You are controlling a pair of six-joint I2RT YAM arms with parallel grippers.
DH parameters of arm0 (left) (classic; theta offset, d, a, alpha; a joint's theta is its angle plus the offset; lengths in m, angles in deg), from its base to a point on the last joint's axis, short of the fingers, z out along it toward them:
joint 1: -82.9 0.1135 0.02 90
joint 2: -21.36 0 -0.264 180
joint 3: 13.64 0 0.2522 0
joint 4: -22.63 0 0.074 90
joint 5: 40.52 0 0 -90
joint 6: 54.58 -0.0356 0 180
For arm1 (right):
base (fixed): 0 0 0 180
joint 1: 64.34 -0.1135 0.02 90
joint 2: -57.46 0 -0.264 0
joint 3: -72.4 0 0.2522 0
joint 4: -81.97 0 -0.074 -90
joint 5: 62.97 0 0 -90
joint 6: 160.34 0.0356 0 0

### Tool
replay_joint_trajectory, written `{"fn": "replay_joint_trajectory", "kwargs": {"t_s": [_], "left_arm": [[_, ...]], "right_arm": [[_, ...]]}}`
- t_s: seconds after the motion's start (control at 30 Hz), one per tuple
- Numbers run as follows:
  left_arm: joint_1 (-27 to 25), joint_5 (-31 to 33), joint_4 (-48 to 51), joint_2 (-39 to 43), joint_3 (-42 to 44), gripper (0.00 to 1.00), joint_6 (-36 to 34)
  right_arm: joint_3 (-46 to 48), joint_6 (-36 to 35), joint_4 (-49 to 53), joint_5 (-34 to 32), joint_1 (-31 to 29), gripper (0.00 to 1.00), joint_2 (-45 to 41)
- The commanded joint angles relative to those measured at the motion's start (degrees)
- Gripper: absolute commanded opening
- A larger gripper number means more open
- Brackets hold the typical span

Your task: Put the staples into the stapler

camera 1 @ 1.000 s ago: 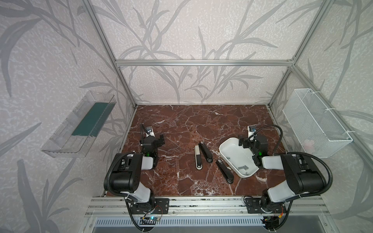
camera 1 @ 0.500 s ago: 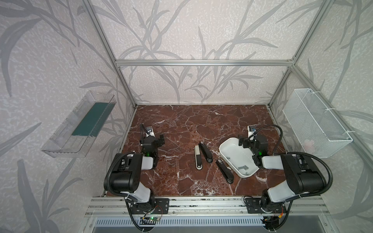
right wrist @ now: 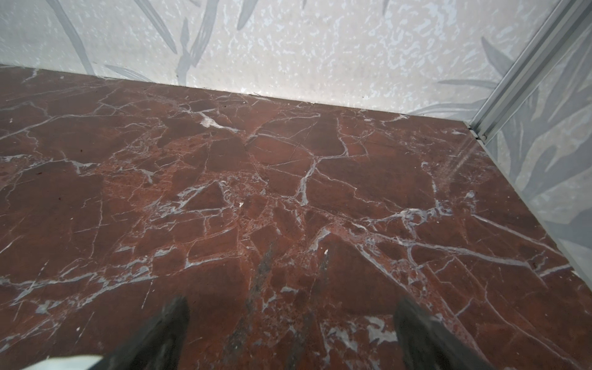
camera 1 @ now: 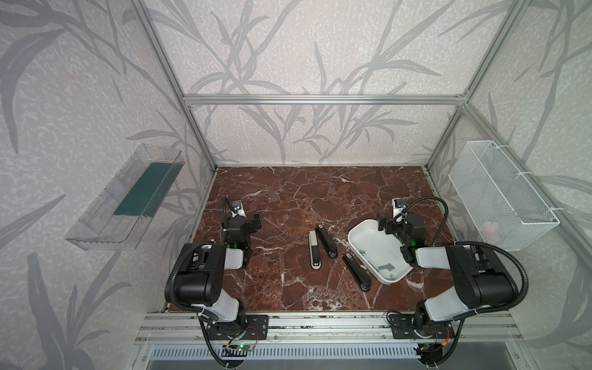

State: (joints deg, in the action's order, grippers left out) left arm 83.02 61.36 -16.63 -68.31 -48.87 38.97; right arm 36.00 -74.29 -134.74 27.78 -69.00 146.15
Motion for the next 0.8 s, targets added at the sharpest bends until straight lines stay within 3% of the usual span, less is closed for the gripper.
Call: {"fn": "replay_joint_trajectory", "kwargs": {"t_s": [0.0, 0.53, 0.6, 0.67, 0.73, 0.77], "left_arm": [[0.20, -0.16, -1.48, -0.05, 0.01, 0.99, -1.05], [0.16, -0.18, -1.43, -0.07, 0.03, 0.99, -1.03], [0.22, -0.18, -1.47, -0.12, 0.03, 0.99, -1.09], [0.15, -0.17, -1.46, -0.07, 0.03, 0.99, -1.08], [0.15, -0.18, -1.43, -0.13, 0.03, 0.99, -1.03], [0.16, -0.13, -1.36, -0.12, 0.03, 0.99, -1.05]], "right_arm": [[-0.69, -0.80, 1.93, 0.70, -0.26, 0.99, -0.17], [-0.18, -1.72, 1.35, -0.49, -1.37, 0.99, -0.46], [3.96, -2.25, -3.95, 0.59, -1.42, 0.99, -1.69], [11.26, -2.29, -18.74, 1.15, -1.41, 0.99, -0.82], [9.80, -0.14, -20.52, -4.29, -1.40, 0.99, 1.66], [6.43, 0.90, -16.33, -7.21, -1.40, 0.99, 2.89]]}}
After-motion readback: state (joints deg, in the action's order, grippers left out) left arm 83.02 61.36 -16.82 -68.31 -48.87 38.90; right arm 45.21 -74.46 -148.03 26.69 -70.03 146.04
